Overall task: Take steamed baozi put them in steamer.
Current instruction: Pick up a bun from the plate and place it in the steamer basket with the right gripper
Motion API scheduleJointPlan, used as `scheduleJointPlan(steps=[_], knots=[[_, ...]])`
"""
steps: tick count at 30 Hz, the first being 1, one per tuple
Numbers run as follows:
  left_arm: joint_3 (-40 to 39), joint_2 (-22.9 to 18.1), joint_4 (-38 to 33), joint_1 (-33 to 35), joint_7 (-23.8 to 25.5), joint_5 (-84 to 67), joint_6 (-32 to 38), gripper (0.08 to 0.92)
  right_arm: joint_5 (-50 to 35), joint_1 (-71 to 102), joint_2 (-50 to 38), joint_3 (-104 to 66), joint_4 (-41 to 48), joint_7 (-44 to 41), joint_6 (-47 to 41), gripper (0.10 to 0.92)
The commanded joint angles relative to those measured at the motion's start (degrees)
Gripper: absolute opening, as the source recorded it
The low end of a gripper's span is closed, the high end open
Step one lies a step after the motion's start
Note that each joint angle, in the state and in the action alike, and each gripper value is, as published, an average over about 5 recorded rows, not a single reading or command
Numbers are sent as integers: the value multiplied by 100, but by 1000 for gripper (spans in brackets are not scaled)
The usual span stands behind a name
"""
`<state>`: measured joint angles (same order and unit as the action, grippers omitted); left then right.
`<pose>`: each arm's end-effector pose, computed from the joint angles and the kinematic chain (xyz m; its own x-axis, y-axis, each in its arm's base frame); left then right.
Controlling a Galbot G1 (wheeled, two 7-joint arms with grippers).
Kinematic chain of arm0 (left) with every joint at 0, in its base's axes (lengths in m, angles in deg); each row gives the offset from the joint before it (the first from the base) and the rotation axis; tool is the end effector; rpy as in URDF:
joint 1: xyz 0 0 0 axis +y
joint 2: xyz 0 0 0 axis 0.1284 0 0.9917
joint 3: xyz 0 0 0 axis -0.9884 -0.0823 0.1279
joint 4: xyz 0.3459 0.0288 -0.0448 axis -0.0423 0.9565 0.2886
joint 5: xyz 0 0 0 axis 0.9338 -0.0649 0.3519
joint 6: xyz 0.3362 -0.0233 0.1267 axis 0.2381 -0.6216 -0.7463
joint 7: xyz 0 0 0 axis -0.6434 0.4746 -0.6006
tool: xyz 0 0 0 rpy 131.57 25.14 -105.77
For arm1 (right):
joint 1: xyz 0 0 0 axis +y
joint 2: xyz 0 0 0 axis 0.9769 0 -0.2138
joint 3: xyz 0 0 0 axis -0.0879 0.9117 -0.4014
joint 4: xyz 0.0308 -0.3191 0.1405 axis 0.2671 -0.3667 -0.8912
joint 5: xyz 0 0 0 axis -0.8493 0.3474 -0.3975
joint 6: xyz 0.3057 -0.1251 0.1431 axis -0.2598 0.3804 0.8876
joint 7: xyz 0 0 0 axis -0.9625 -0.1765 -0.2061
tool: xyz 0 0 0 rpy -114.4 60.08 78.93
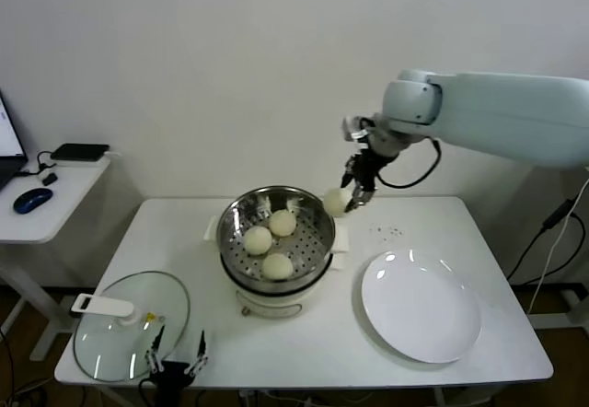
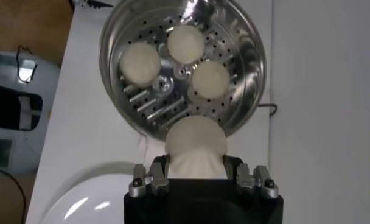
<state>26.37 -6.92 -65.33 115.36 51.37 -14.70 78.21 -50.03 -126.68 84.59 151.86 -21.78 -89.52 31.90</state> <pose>0.1223 0.0504 -0.4632 -0.9864 -0.0819 0.1425 -0.0240 0.9297 0.3677 0.5483 0.0416 0.0259 -0.1972 -0.2448 0.9493 -0.9727 -0.0720 -0.2207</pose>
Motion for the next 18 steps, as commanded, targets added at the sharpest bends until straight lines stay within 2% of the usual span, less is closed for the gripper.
scheduleJointPlan(steps=[1,18], knots=[[2,-74,11,-3,4,0,-15,823,-30,1160,561,-677,169,571,-552,611],[-4,-87,62,-7,-1,23,-4,823,609,2400,549,-1183,502,875,-725,617]])
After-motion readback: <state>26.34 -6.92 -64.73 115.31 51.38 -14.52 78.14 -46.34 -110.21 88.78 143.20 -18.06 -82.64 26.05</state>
